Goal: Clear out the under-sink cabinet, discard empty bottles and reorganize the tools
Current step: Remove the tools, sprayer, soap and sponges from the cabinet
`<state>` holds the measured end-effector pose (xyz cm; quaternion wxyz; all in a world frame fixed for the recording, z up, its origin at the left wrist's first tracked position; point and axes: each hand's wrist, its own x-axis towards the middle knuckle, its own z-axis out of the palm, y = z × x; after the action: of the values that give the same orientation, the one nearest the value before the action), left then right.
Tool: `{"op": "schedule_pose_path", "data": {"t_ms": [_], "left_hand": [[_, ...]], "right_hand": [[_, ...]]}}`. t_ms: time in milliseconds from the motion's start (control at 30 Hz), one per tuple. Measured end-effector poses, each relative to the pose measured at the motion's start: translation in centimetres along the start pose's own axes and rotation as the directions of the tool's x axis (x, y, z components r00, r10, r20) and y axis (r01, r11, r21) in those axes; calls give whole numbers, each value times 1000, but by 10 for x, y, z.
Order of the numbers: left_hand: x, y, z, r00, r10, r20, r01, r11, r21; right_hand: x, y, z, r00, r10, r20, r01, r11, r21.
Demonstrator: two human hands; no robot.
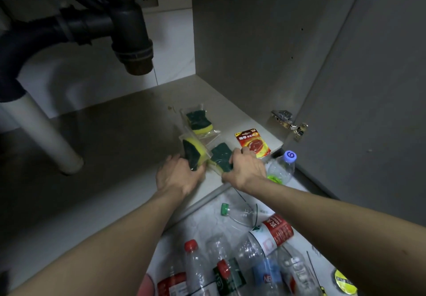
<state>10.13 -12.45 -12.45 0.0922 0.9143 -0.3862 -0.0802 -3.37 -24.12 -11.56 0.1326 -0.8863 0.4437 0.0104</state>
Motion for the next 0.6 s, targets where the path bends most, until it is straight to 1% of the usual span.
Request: {"op": "schedule_pose_path", "data": {"t_ms": [100,233,300,433,500,600], "left_hand": [[4,6,-6,997,-38,-65,33,996,-79],[7,14,-17,996,-37,-75,23,984,-178],[6,20,-25,997,-8,-81,-9,980,-198],[-4,39,-48,992,114,-54,-123,964,-237],[-24,51,-50,990,136,-42,-142,947,-289],[-75,71,-30,990,140,-30,-141,921,-362]], "right_hand": [[-6,6,-1,1000,4,-24,-2,995,103],[-26,24,-4,1000,-15,-25,21,965,263],[-41,37,-7,1000,-9,-23,15,951,308],[-82,70,-19,1000,-4,-28,14,920,392],[-105,88,-28,1000,1,-29,12,900,436],[-145,123,-42,998,36,-48,-10,884,467]]}}
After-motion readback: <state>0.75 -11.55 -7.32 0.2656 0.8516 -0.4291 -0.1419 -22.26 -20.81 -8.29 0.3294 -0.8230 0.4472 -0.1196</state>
